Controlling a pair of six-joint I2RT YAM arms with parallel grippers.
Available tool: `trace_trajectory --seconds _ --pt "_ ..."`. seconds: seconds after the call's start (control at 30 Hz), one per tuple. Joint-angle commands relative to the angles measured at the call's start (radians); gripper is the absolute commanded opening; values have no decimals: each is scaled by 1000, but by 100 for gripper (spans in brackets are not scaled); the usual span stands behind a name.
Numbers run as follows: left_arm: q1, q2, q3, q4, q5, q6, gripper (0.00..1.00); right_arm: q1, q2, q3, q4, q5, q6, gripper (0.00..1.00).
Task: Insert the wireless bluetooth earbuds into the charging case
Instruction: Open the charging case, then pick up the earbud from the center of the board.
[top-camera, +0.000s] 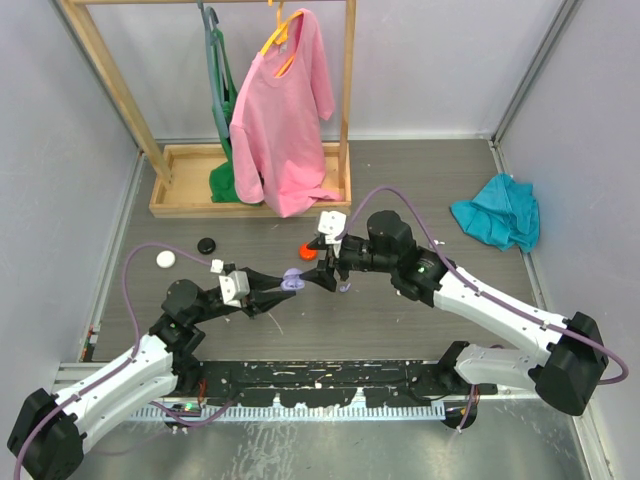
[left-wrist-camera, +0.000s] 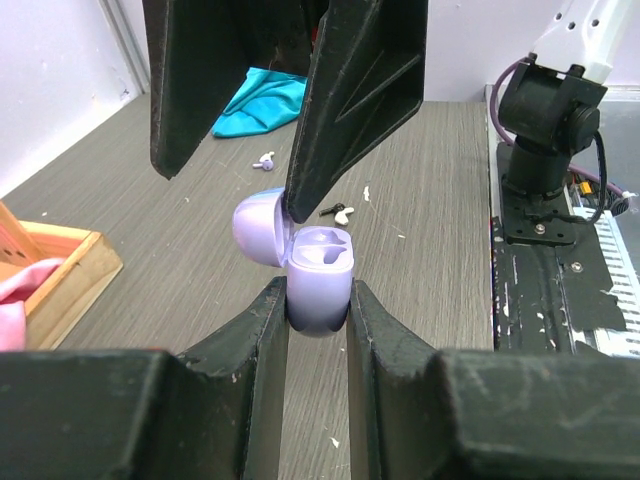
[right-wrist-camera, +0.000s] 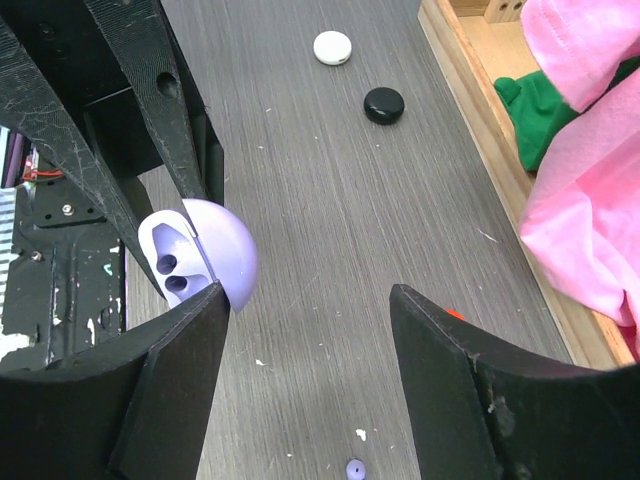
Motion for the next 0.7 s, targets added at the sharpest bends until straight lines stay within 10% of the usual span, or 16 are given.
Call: trace_trajectory --seconds 0.0,0.67 --pt "-3 -4 10 38 27 12 0 2 -26 51 34 47 32 71" --pt "-3 -50 24 -109 -444 22 0 -82 230 31 -220 310 221 74"
